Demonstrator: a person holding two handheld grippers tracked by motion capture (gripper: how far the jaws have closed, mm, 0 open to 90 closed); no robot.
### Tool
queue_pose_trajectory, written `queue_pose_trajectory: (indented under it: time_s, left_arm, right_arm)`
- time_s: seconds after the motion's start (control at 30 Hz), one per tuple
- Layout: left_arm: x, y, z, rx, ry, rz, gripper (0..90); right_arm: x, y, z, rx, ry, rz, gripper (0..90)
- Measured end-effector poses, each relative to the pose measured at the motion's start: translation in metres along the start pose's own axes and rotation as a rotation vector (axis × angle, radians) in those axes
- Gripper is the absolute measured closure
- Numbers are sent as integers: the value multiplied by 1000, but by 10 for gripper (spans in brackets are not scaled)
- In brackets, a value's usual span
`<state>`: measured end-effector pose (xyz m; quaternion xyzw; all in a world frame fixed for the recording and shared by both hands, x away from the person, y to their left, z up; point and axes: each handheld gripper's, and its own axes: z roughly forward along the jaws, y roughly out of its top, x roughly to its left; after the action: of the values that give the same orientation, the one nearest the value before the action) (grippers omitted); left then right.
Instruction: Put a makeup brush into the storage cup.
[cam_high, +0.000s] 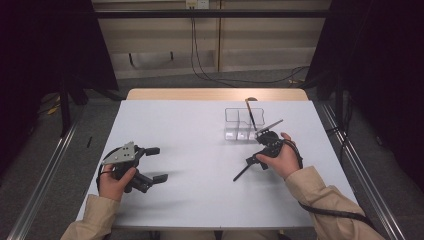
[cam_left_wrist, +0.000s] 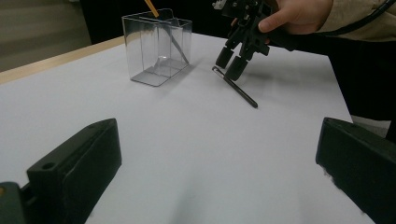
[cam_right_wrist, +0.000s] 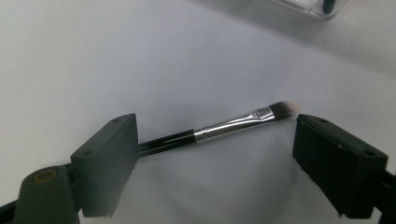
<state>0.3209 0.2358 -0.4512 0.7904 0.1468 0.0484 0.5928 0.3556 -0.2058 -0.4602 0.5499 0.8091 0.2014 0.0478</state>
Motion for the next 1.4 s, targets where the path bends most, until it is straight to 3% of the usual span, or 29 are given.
queue_pose_trajectory:
  time_s: [0.43, 0.63, 0.8, 0.9, 1.4]
  left_arm:
    - [0, 0, 0, 1, 0, 0, 3]
    - [0, 0, -1, 0, 1, -1, 3]
    - [0, -1, 0, 2, 0, -2, 3]
    - [0, 0, 0, 2, -1, -1, 3]
    - [1, 0, 0, -3, -4, -3, 4]
  right_arm:
    - [4, 3, 3, -15, -3, 29, 112]
    - [9, 5, 7, -2, -35, -1, 127]
    - [10, 5, 5, 12, -92, -78, 273]
    - [7, 4, 4, 6, -97, -100, 329]
    - [10, 7, -1, 40, -61, -159, 789]
